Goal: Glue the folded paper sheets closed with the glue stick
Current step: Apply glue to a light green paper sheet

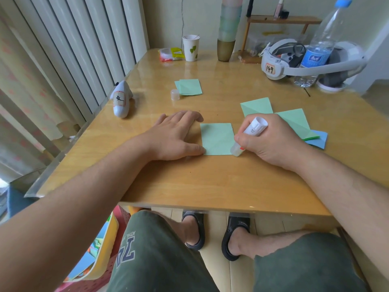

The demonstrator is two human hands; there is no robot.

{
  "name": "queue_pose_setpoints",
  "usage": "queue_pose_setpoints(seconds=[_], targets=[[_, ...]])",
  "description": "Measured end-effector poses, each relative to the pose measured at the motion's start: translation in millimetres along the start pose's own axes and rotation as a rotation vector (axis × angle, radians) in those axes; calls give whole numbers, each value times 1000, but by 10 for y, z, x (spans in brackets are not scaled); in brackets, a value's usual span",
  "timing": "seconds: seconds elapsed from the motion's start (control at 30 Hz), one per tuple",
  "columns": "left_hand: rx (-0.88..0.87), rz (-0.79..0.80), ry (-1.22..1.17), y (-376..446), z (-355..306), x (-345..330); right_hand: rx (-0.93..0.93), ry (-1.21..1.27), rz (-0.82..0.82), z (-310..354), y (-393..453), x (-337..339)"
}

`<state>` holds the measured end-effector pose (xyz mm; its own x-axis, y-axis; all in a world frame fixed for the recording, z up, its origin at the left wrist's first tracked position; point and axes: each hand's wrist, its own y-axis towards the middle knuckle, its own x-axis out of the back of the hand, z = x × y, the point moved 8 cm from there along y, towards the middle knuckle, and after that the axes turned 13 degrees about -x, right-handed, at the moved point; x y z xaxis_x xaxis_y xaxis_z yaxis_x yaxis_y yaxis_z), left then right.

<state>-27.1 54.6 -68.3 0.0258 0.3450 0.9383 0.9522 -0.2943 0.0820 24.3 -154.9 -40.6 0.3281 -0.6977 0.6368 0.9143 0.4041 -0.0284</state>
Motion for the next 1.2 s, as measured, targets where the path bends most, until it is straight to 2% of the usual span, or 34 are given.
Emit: queue_pose_setpoints(seconds=[0.17,0.37,0.6,0.77,0.97,1.2], targets=[[-2,-3,-5,-9,-16,5,-25,42,-17,-62,44,53],[8,8,-7,-17,-23,5,-88,340,-97,-111,128,193],[-3,12,15,-23,-35,1,-2,157,34,-3,149,-29],[6,20,12,-20,-17,-2,15,-7,-6,44,256,-20],[19,6,-10,-28,12,14,16,58,-87,177,429,34],[77,-52,-27,-44,92,20,142,-25,64,546,383,-360]])
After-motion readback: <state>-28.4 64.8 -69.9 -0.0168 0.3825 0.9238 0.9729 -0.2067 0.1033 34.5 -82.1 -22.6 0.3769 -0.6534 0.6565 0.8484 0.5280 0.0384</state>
